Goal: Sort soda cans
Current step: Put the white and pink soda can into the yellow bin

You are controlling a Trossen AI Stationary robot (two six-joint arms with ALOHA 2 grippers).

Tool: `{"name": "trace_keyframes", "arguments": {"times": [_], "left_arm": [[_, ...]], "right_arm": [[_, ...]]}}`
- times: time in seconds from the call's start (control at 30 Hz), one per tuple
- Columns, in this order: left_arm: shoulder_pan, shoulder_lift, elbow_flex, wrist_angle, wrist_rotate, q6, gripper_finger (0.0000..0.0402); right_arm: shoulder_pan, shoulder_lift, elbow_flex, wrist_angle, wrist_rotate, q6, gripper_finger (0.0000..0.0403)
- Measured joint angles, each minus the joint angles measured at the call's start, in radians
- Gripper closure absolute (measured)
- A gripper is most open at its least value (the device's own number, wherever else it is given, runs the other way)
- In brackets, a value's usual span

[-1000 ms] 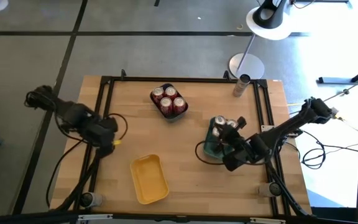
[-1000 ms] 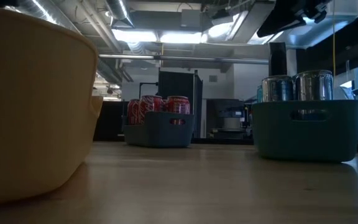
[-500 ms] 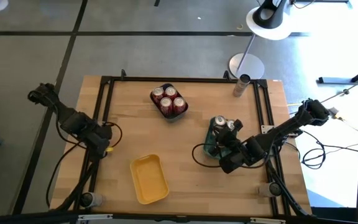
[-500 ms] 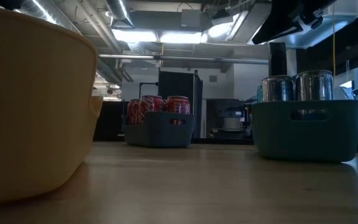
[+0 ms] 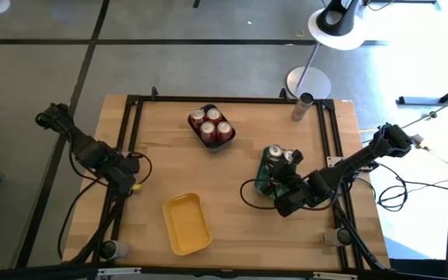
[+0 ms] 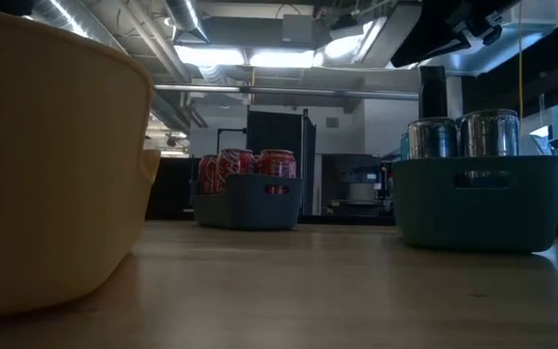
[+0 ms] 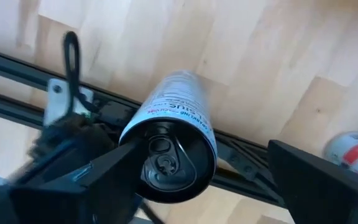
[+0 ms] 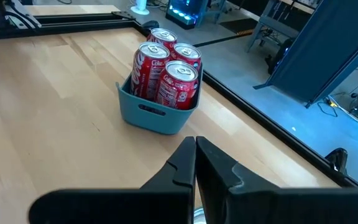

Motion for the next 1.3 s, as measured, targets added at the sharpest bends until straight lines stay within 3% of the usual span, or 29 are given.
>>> {"name": "trace_keyframes", "arguments": {"times": [0.37,0.57,0.77,1.03,1.3], "left_arm": [[0.001,0.001,0.046,-0.001,-0.001,-0.005,0.0070],[0.001,0.001,0.046,-0.002,-0.094,0.009,0.0070],[0.005,-0.003,0.046,-0.001,-0.101,0.078,0.0070],[0.001,-0.090,-0.067,-0.004,0.002,0.000,0.0070],[0.002,-0.145,-0.106,-0.003,0.025,-0.056,0.0070]], "right_arm": [[0.000,0.000,0.000,0.023,0.000,-0.049,0.0391],[0.000,0.000,0.000,0.023,0.000,-0.050,0.0391],[0.000,0.000,0.000,0.023,0.000,-0.050,0.0391],[0.000,0.000,0.000,0.023,0.000,-0.050,0.0391],[0.000,0.000,0.000,0.030,0.000,-0.050,0.0391]]}}
